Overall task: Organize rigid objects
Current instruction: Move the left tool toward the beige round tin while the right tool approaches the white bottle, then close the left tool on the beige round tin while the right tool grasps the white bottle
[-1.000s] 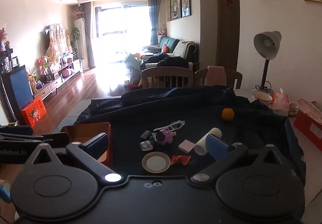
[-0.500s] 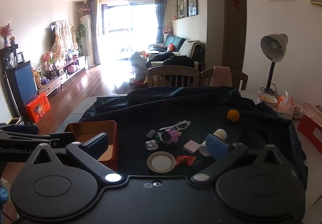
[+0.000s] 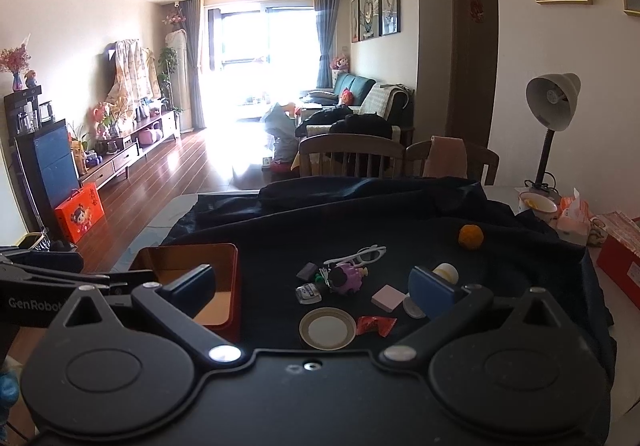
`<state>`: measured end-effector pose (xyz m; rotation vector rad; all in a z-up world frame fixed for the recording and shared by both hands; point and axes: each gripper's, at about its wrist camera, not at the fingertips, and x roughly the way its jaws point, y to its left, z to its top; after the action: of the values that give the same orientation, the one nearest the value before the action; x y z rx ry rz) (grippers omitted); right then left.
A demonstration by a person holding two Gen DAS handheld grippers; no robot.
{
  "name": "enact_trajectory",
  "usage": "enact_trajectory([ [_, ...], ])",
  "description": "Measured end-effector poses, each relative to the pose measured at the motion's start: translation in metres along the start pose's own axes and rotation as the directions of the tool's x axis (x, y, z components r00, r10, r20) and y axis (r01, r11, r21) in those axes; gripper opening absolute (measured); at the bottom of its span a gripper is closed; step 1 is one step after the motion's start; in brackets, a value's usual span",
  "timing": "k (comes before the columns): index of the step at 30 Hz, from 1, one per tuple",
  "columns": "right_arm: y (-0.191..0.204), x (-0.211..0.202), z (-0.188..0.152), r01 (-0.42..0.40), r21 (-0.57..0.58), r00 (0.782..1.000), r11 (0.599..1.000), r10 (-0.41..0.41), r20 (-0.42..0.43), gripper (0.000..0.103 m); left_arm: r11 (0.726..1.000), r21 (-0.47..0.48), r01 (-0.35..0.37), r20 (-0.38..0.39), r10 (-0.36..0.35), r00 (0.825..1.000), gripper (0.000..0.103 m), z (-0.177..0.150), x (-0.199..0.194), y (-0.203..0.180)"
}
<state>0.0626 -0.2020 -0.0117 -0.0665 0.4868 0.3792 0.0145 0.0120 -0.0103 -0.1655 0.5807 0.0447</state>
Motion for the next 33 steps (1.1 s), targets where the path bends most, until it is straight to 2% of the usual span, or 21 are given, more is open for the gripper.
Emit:
enact_trajectory([
  [9,-0.005,0.008,0.004,-0.022,-0.014,1.000,1.000,0.022,0.008,0.103,1.000,-0.013,-0.012,0.008,0.012,1.000,0.103,0.004,0.008,-0.002],
  [16,-0.024,0.020,0.003,-0.043,-0.006,0.999,0.999,0.043,-0.008,0.103,0.998,-0.047,-0.042,0.001,0.042,0.999,0.103,0.008,0.020,-0.009],
  [24,-0.065,0.049,0.009,-0.029,-0.015,0.999,0.999,0.029,-0.024,0.103,0.998,-0.027,-0.058,-0.032,0.057,0.998,0.103,0.018,0.051,-0.036],
  [29,-0.097,0.075,0.012,-0.033,-0.020,0.999,0.999,0.032,-0.042,0.103,0.996,-0.011,-0.086,-0.039,0.085,0.996,0.103,0.025,0.079,-0.056],
  [33,-0.122,0.103,0.013,-0.048,-0.031,0.995,0.998,0.045,-0.086,0.102,0.993,0.012,-0.120,-0.053,0.120,0.991,0.103,0.030,0.106,-0.073],
])
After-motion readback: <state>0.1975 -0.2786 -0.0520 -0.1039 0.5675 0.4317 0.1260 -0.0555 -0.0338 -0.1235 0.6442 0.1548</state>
